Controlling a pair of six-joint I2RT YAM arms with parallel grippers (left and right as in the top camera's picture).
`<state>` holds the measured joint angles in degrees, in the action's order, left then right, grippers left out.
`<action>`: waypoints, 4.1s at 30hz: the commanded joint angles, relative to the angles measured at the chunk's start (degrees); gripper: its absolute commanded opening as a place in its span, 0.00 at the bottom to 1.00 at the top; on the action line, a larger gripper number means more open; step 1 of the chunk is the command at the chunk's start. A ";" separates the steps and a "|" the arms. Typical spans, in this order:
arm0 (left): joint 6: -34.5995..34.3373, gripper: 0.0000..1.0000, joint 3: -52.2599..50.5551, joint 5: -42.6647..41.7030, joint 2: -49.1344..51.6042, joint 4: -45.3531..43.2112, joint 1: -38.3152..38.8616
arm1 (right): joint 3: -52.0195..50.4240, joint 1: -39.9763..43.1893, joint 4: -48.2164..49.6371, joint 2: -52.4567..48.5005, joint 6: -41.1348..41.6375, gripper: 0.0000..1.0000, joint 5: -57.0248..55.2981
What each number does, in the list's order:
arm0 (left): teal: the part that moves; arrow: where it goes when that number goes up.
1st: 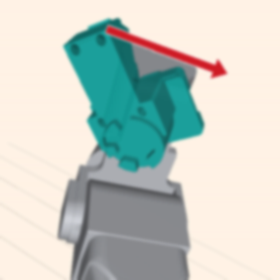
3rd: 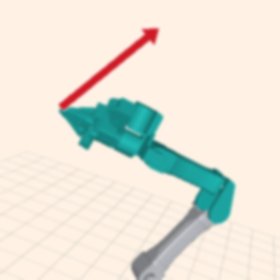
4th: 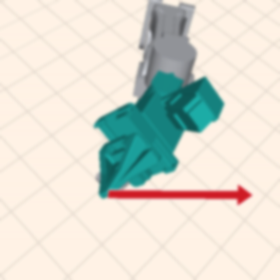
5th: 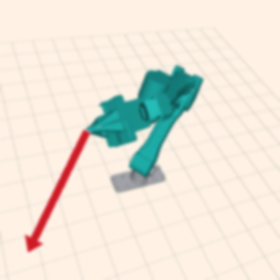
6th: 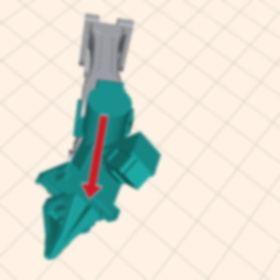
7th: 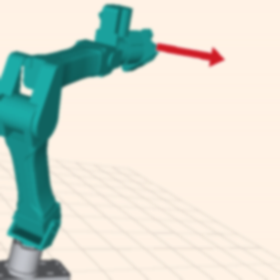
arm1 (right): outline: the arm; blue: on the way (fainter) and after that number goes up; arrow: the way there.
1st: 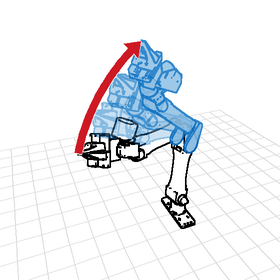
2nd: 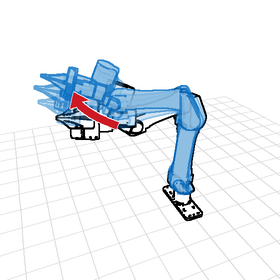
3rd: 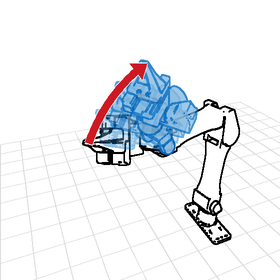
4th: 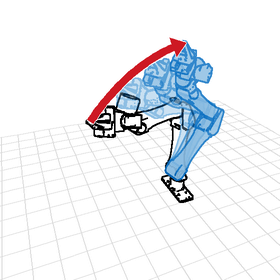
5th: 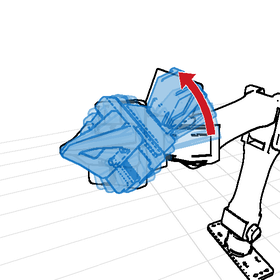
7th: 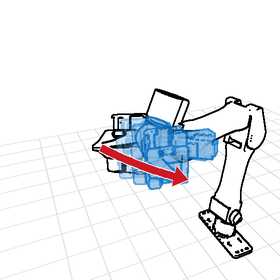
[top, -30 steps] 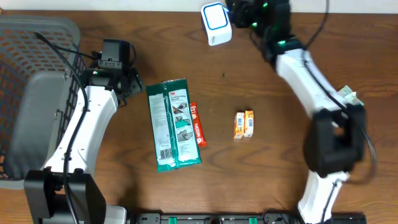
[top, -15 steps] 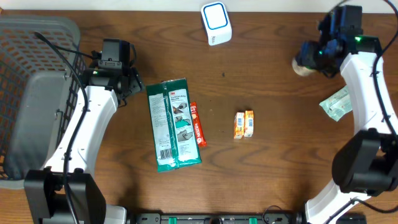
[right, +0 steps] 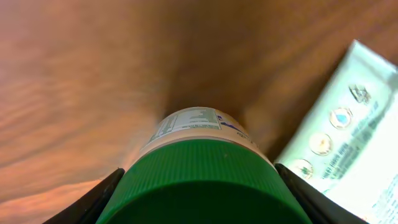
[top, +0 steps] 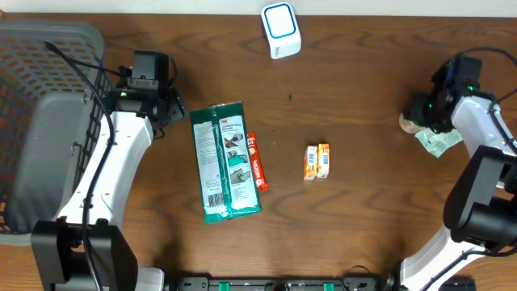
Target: Scan the item barcode
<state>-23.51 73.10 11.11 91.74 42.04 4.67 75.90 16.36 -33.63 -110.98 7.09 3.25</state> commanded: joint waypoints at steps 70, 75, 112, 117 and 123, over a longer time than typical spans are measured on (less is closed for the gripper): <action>0.57 0.85 0.26 0.98 -0.02 0.15 0.02 | 2.29 -30.99 -21.62 1.18 3.58 0.36 10.93; 0.57 0.85 0.26 0.98 -0.02 0.15 0.02 | 2.32 -30.97 -21.62 1.18 3.56 0.39 10.32; 0.57 0.85 0.26 0.98 -0.02 0.15 0.02 | 0.92 -40.00 -26.08 5.22 8.13 0.07 0.15; 0.57 0.85 0.26 0.98 -0.02 0.15 0.02 | -2.08 -41.00 -22.18 5.22 10.43 0.01 -1.73; 0.57 0.85 0.26 0.98 -0.02 0.15 0.02 | -5.55 -40.00 -19.61 5.22 10.71 0.01 -1.90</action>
<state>-23.51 73.10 11.11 91.74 42.02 4.67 71.55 -24.21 -53.63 -106.74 16.38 2.57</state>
